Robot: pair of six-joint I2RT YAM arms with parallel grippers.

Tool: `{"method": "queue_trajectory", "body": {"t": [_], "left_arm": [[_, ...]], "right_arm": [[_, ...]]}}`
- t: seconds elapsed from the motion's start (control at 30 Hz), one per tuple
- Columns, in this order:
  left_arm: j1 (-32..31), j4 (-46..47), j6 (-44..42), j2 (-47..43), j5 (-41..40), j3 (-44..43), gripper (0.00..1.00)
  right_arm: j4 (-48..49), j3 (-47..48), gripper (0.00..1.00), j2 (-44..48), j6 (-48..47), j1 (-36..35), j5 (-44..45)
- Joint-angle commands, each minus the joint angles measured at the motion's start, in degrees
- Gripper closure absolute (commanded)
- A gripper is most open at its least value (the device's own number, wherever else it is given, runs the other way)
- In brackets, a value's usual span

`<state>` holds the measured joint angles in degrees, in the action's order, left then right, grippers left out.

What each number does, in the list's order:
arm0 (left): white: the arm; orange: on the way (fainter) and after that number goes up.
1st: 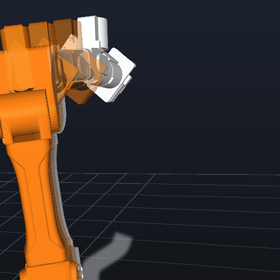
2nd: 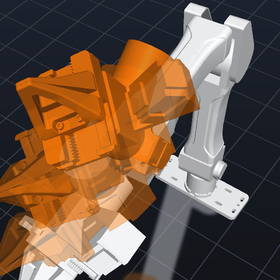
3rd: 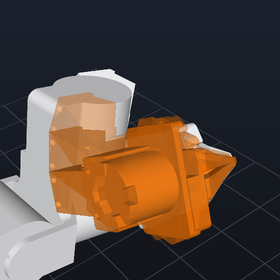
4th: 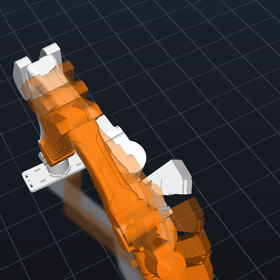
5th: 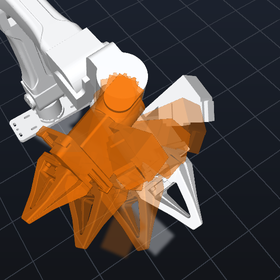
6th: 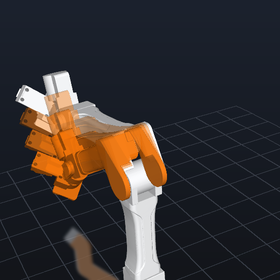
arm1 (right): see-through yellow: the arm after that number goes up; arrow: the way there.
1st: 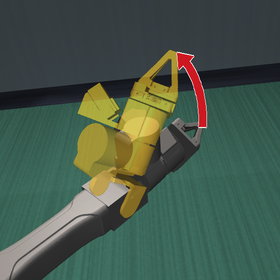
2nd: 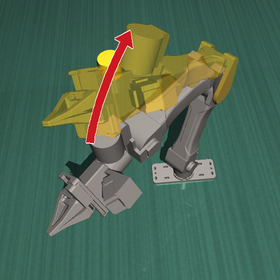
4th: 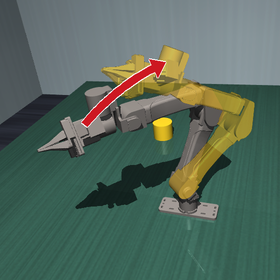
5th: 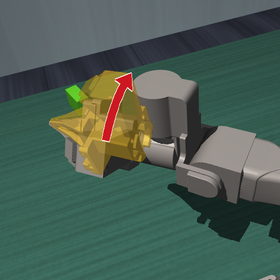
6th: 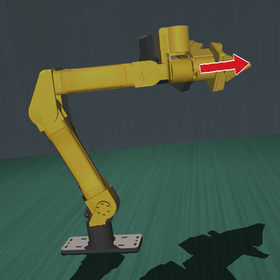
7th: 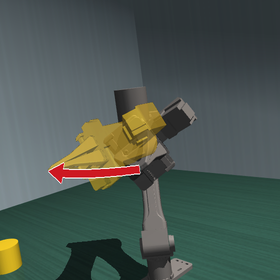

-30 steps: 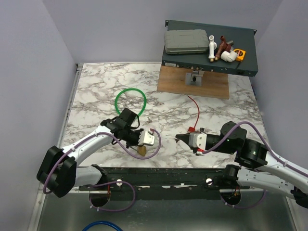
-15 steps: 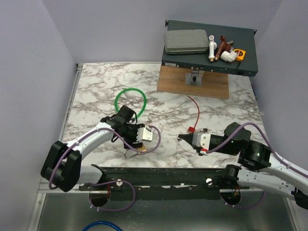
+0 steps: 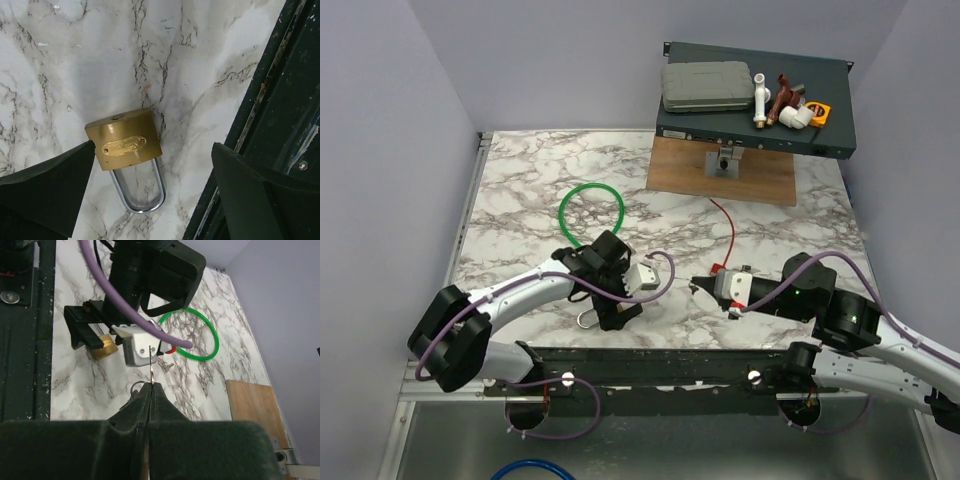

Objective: Unlock with the key

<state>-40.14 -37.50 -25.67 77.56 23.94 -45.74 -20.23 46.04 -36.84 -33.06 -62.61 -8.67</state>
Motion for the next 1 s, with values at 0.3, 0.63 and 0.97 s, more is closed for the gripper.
{"method": "queue_trajectory", "body": {"t": [0.3,0.63,0.97], "left_arm": [[-5.3,6.6,11.7,4.5,-23.0,2.3,0.02],[-7.2,4.7,10.4,8.6,-18.8,0.7,0.23],[-7.1,2.6,4.7,7.2,-14.0,3.1,1.0]], "right_arm": [[-2.7,6.2,0.99,-1.8,0.5,0.0,2.9],[-3.8,7.8,0.99,-2.4,0.5,0.1,3.7],[-4.2,8.5,0.99,-2.1,0.4,0.0,5.3]]}}
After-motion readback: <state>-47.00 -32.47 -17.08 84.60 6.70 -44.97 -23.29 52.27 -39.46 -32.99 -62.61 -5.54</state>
